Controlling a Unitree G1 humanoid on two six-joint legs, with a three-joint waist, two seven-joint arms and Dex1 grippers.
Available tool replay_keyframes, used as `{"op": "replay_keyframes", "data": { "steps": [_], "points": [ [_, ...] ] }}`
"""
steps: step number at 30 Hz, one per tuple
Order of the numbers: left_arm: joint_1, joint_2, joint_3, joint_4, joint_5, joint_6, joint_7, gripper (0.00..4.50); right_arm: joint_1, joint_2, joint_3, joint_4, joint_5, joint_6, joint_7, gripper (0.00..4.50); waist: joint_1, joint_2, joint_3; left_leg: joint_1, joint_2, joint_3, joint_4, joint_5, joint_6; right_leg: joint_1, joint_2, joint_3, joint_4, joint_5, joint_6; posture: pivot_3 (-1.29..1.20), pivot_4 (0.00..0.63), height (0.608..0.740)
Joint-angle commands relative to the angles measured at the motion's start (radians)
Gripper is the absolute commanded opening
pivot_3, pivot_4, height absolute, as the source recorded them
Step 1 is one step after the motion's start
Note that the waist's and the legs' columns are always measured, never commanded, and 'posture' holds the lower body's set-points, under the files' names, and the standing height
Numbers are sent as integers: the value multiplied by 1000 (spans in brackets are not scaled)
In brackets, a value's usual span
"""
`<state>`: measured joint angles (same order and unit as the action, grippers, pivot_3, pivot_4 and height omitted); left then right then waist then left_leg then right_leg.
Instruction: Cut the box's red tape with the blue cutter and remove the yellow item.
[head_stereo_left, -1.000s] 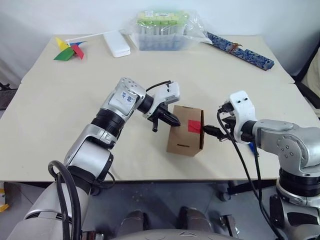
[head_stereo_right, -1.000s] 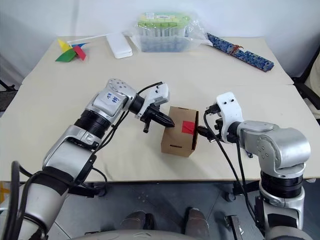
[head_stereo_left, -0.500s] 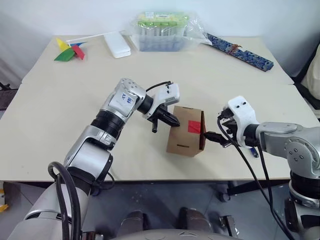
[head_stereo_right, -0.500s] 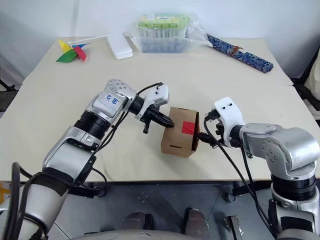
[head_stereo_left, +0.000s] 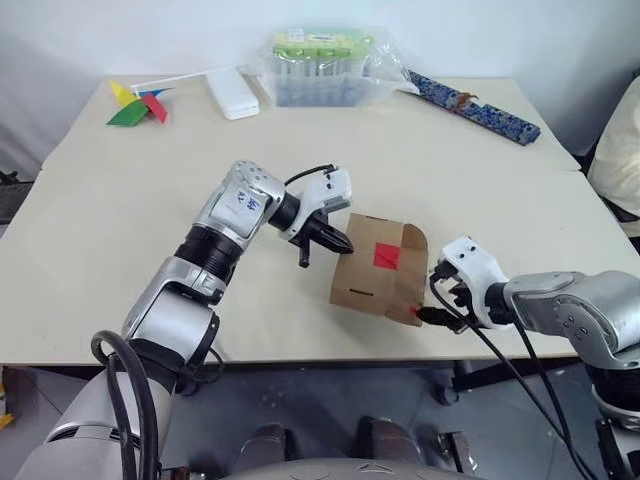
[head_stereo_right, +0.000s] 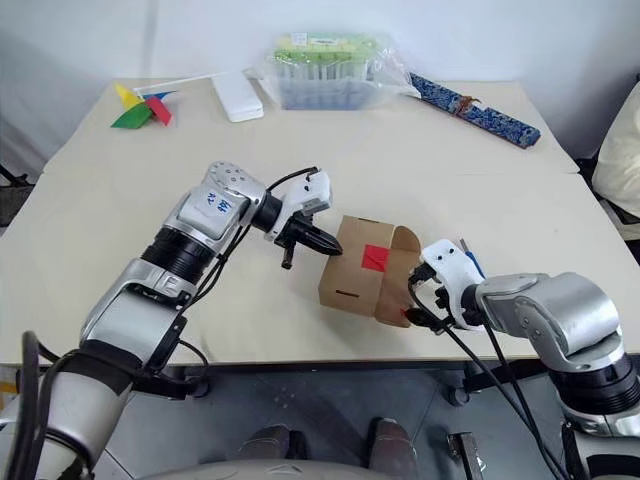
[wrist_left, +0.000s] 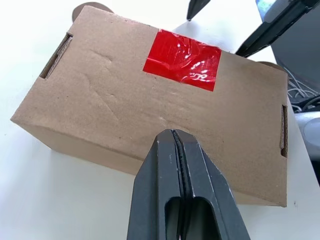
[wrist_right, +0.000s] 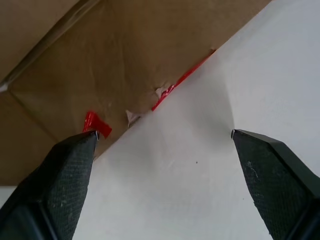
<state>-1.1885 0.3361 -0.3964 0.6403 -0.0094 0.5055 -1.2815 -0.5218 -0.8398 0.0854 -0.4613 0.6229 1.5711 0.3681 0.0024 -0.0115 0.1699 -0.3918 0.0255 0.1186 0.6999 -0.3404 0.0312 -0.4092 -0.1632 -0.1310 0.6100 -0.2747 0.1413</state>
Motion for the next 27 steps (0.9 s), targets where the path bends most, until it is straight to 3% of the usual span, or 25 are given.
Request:
{"op": "replay_keyframes", "data": {
  "steps": [1, 7, 11, 14, 22, 27],
  "points": [
    [28, 4, -27, 25, 43, 13, 14, 0, 24, -42, 41, 17, -36, -16, 12, 4457, 1, 0, 0, 0, 0, 0, 0, 0, 0, 0, 0, 0, 0, 0, 0, 0, 150, 740],
    [17, -5, -22, 43, 43, 7, 23, 0, 3, -4, -80, 23, -18, -7, 42, 4457, 3, 0, 0, 0, 0, 0, 1, 0, 0, 0, 0, 1, 0, 0, 0, 0, 150, 740],
    [6, -10, -19, 63, 48, -5, 31, 0, -24, 106, -349, 83, 71, 41, 62, 4457, 7, 0, 0, 0, 0, 0, 1, 0, 0, 0, 0, 2, 0, 0, 0, 0, 150, 740],
    [1, -12, -18, 73, 49, -9, 30, 0, -25, 160, -476, 174, 201, 43, 36, 4457, 12, 0, 0, 0, 0, 0, 1, 0, 1, 0, 0, 2, 0, 0, 0, 0, 150, 740],
    [-7, -10, -20, 84, 52, -15, 27, 0, 26, 193, -506, 298, 351, 43, -107, 4457, 11, 0, 0, 1, 2, 1, 1, 0, 1, -1, 0, 4, 0, 0, -1, 0, 150, 740],
    [-7, -1, -22, 79, 55, -8, 24, 0, 93, 272, -561, 361, 467, 43, -153, 4457, 10, 0, 0, 1, 1, 2, 1, 0, 1, -1, 0, 4, 0, 0, -1, 0, 150, 740]
  ]
}}
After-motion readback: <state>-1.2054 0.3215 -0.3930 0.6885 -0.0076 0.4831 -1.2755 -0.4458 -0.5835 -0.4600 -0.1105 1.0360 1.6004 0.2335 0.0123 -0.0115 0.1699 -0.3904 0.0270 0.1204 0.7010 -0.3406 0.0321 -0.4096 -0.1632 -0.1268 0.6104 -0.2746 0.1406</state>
